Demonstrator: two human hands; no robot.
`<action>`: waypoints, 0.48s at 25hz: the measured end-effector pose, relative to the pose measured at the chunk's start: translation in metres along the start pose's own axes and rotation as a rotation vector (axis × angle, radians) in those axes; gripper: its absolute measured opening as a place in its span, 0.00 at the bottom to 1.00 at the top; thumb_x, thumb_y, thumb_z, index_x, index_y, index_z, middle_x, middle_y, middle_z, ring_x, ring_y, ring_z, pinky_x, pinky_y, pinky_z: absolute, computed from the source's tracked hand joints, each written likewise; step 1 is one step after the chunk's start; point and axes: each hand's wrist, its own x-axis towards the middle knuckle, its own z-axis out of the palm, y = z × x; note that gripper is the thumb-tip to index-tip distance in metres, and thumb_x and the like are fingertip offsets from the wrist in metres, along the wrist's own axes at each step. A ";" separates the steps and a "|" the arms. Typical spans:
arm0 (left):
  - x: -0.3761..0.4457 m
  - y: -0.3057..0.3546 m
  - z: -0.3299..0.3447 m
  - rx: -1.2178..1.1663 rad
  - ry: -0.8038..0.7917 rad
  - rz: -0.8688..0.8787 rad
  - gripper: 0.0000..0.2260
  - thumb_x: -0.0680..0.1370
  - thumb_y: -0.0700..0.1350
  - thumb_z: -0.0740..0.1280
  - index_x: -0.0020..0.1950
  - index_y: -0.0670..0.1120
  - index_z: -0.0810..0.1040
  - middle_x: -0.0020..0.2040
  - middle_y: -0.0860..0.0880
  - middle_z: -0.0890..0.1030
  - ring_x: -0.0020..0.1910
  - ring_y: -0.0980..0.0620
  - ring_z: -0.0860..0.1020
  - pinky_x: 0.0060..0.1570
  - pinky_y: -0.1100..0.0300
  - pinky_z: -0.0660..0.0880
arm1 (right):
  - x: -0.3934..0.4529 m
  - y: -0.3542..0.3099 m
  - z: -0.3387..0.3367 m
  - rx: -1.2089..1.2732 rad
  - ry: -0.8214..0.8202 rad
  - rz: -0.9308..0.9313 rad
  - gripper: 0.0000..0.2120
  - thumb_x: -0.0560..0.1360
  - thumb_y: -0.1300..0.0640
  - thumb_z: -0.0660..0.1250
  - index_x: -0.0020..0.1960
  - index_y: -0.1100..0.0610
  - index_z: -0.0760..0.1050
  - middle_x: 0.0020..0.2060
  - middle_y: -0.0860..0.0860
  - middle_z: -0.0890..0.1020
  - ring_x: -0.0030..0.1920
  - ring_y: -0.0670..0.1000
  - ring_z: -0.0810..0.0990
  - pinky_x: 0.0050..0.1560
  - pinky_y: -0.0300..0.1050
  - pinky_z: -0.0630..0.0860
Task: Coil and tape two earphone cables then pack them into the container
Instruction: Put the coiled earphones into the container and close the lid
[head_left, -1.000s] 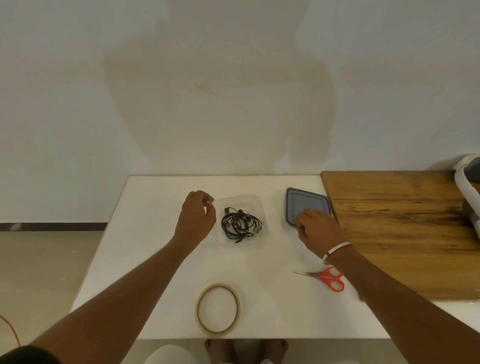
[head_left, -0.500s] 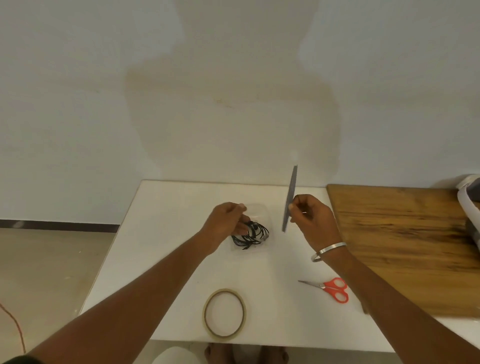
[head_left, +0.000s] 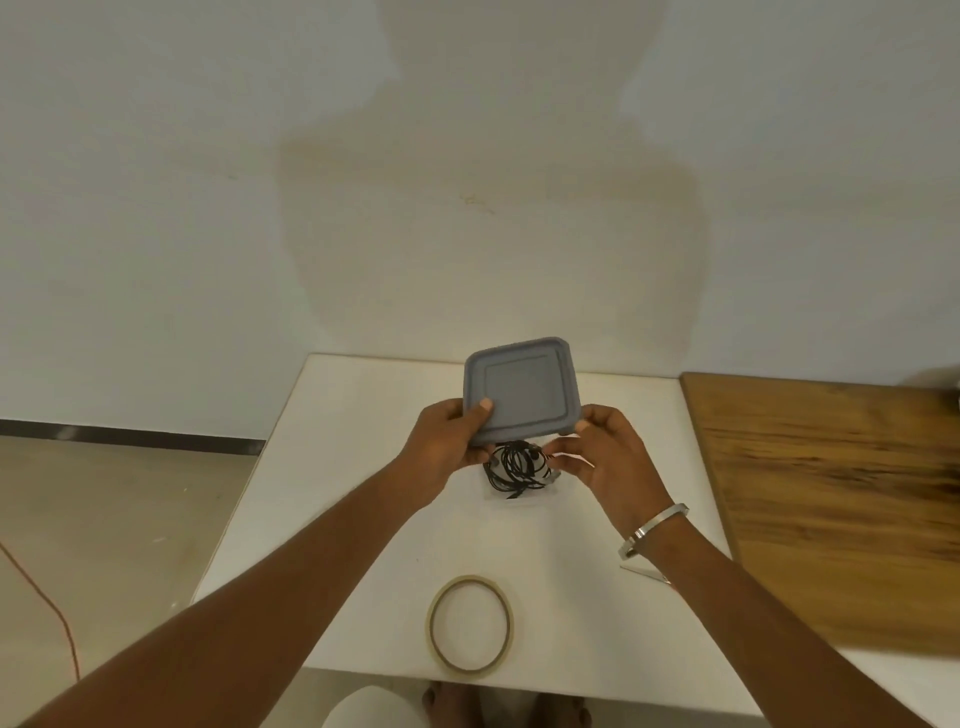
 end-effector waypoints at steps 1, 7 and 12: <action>0.001 -0.003 -0.004 0.051 0.011 0.027 0.18 0.79 0.48 0.67 0.62 0.36 0.76 0.42 0.45 0.79 0.33 0.53 0.78 0.34 0.64 0.79 | 0.004 0.001 -0.001 -0.027 0.060 0.042 0.06 0.78 0.60 0.61 0.54 0.60 0.70 0.44 0.58 0.80 0.38 0.56 0.81 0.40 0.47 0.81; -0.001 -0.029 -0.017 0.698 0.057 0.184 0.17 0.79 0.56 0.63 0.51 0.43 0.80 0.42 0.47 0.82 0.36 0.53 0.78 0.36 0.63 0.74 | 0.031 0.015 -0.010 -0.779 0.273 0.094 0.11 0.76 0.55 0.65 0.55 0.61 0.75 0.37 0.54 0.80 0.26 0.51 0.79 0.29 0.37 0.75; 0.006 -0.047 -0.047 0.617 0.213 -0.014 0.16 0.81 0.52 0.59 0.50 0.40 0.79 0.43 0.43 0.82 0.38 0.48 0.78 0.45 0.52 0.79 | 0.043 0.028 -0.012 -0.929 0.300 0.058 0.10 0.77 0.57 0.63 0.55 0.62 0.76 0.41 0.56 0.81 0.24 0.49 0.77 0.20 0.29 0.69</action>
